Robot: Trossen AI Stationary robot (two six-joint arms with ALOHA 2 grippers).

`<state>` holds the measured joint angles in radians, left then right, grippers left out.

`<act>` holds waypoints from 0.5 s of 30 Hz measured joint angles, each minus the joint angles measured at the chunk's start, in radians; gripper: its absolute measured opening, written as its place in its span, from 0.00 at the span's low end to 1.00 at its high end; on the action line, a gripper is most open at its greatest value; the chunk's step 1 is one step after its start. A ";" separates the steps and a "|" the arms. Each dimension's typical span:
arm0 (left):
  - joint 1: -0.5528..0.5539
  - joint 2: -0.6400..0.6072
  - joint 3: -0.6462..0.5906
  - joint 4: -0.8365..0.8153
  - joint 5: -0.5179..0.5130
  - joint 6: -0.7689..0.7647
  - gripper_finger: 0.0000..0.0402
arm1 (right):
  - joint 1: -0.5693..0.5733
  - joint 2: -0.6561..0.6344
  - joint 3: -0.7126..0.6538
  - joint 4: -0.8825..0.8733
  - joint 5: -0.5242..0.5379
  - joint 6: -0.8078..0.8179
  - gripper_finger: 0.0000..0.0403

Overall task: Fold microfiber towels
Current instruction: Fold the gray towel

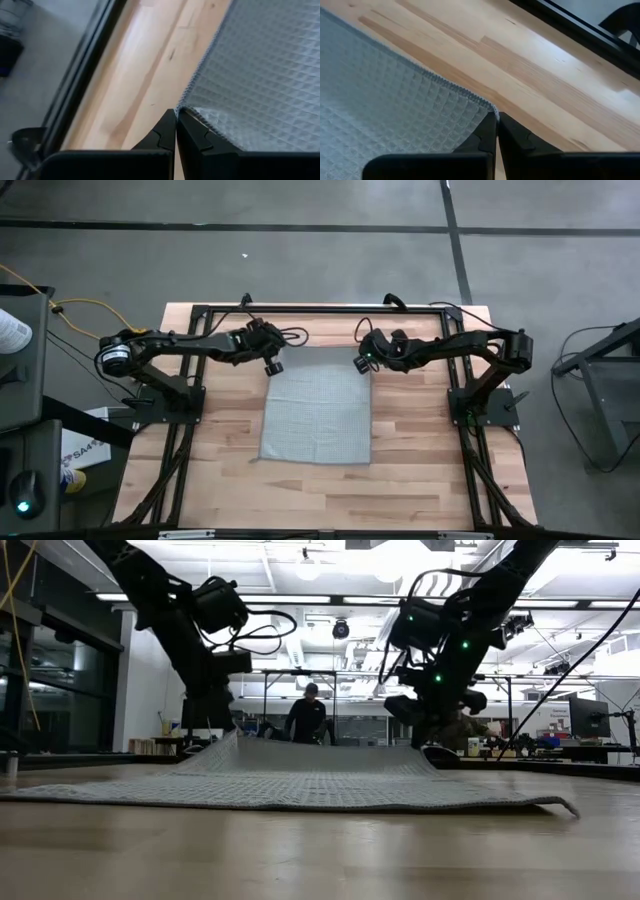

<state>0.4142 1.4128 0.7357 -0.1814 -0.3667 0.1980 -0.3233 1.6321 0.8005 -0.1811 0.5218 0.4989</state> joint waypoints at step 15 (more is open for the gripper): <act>-0.002 0.000 0.000 0.007 -0.005 0.007 0.21 | 0.000 0.000 0.000 0.066 -0.027 -0.033 0.16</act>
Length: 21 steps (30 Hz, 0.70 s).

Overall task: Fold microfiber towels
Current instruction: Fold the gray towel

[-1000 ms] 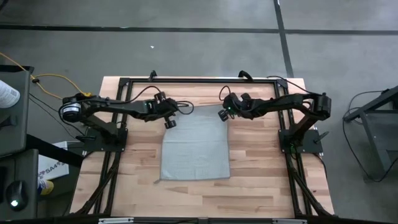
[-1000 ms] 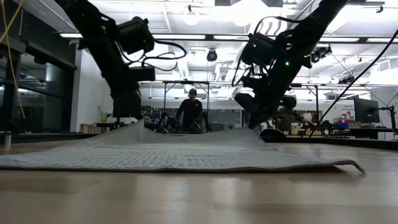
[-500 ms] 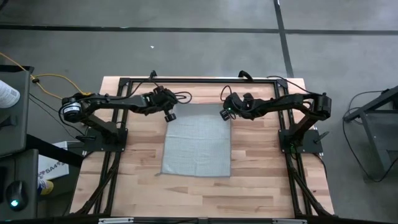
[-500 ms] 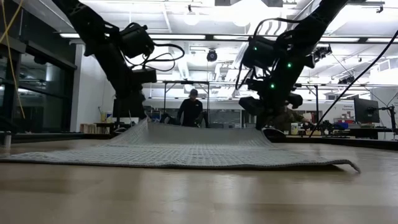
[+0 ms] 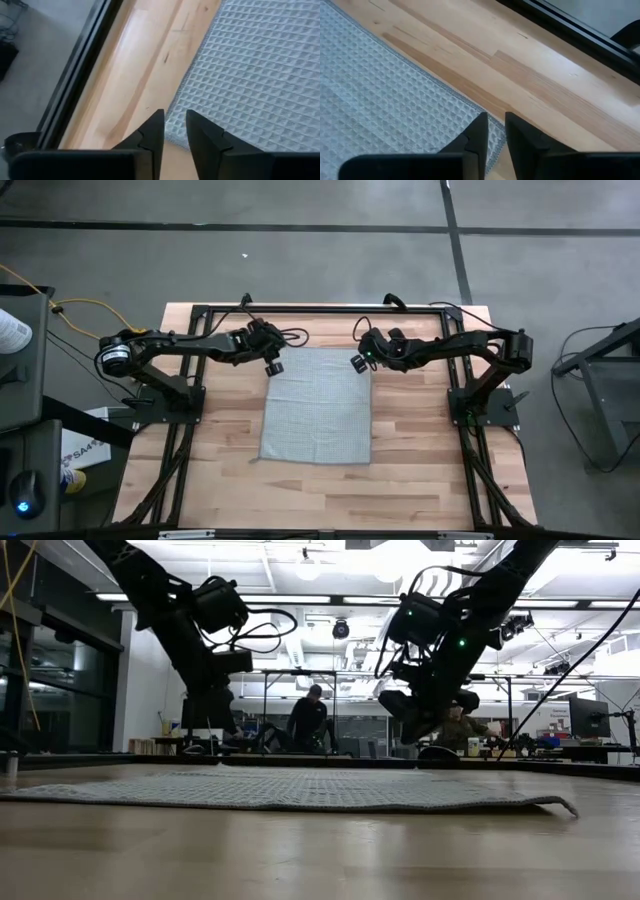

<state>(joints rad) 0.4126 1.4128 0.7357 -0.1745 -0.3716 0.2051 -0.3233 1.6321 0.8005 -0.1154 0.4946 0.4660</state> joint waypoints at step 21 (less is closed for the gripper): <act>-0.137 -0.056 0.000 -0.080 0.041 -0.075 0.28 | 0.123 0.000 0.000 0.039 -0.279 -0.045 0.31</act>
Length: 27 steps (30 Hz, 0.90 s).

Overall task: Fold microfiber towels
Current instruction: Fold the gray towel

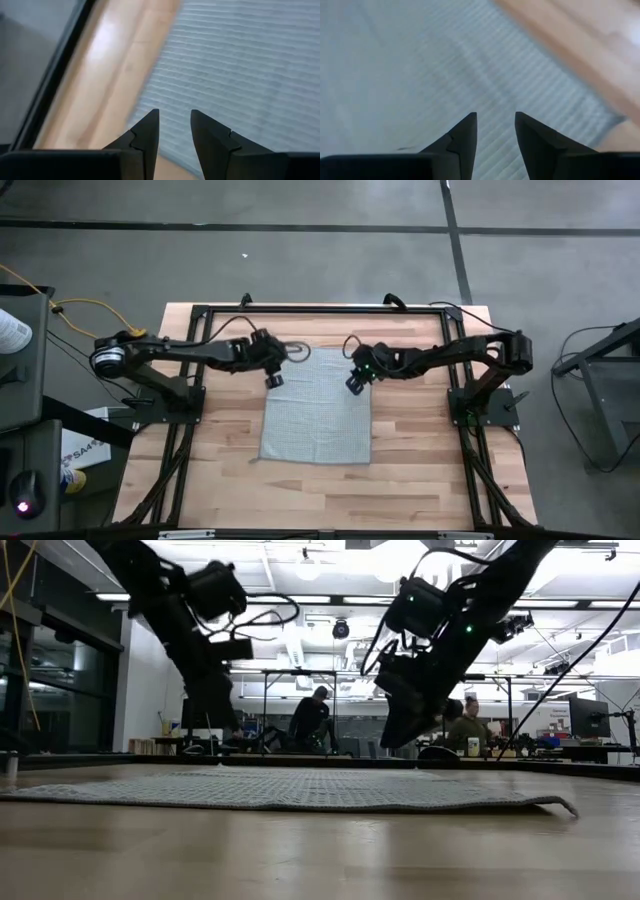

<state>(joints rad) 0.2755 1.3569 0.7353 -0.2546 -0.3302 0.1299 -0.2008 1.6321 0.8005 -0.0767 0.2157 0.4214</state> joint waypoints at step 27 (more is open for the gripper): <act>-0.329 -0.136 -0.108 -0.135 0.080 0.007 0.28 | 0.243 -0.177 -0.001 -0.338 -0.192 -0.185 0.28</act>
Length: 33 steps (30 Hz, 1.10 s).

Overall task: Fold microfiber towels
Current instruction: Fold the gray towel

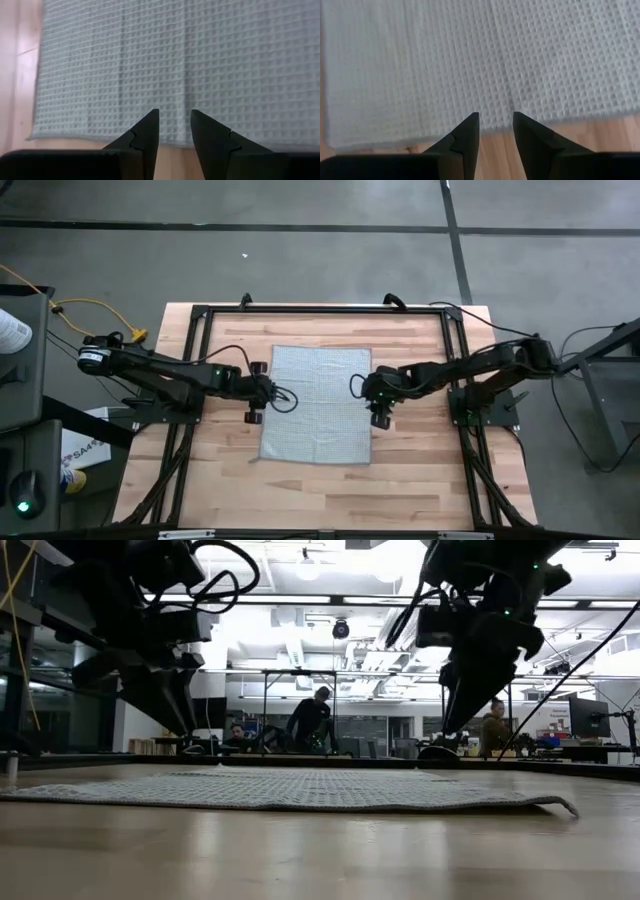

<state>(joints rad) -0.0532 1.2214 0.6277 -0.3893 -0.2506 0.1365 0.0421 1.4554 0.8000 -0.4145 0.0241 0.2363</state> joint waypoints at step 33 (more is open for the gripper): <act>0.001 0.006 -0.002 -0.057 0.081 -0.097 0.28 | -0.077 0.109 0.001 0.043 -0.026 -0.086 0.28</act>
<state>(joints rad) -0.0521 1.2278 0.6262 -0.4461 -0.1692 0.0394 -0.0349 1.5642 0.8013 -0.3714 -0.0021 0.1506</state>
